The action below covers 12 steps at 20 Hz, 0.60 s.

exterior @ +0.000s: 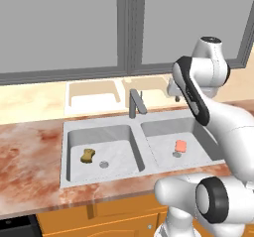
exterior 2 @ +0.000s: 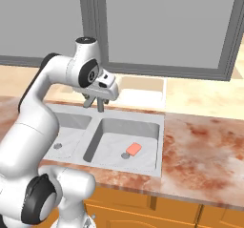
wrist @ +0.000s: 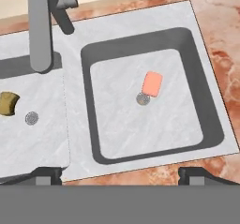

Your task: Pick up the sponge and bar soap from the sink, and place them back in the cabinet, and close the cabinet doors.

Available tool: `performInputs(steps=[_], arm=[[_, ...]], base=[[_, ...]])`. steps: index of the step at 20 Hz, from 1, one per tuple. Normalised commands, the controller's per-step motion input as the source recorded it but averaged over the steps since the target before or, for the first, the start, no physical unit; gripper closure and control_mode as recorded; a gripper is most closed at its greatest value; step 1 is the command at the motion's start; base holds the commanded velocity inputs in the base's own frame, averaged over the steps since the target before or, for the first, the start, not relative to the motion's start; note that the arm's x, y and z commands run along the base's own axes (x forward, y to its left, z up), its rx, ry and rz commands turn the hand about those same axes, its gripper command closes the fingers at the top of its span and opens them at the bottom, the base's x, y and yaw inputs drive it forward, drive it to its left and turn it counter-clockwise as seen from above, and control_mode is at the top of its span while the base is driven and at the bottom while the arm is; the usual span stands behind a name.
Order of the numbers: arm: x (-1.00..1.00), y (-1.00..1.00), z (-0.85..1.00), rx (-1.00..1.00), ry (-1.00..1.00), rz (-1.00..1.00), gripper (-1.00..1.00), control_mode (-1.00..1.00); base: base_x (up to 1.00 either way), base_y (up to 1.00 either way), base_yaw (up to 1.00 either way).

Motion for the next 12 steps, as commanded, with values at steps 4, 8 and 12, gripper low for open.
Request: performInputs(steps=[4, 8, 12], arm=[[0.02, -0.16, -0.18, 0.00, 0.13, -0.04, -1.00, -1.00], [0.16, -0.18, -0.28, 0.00, 0.11, 0.00, -1.00, -1.00], [0.36, -0.05, -0.39, 0.00, 0.09, 0.02, -1.00, -1.00]], base=[[0.00, 0.00, 0.00], [0.00, 0.00, 0.00], [0.00, 0.00, 0.00]])
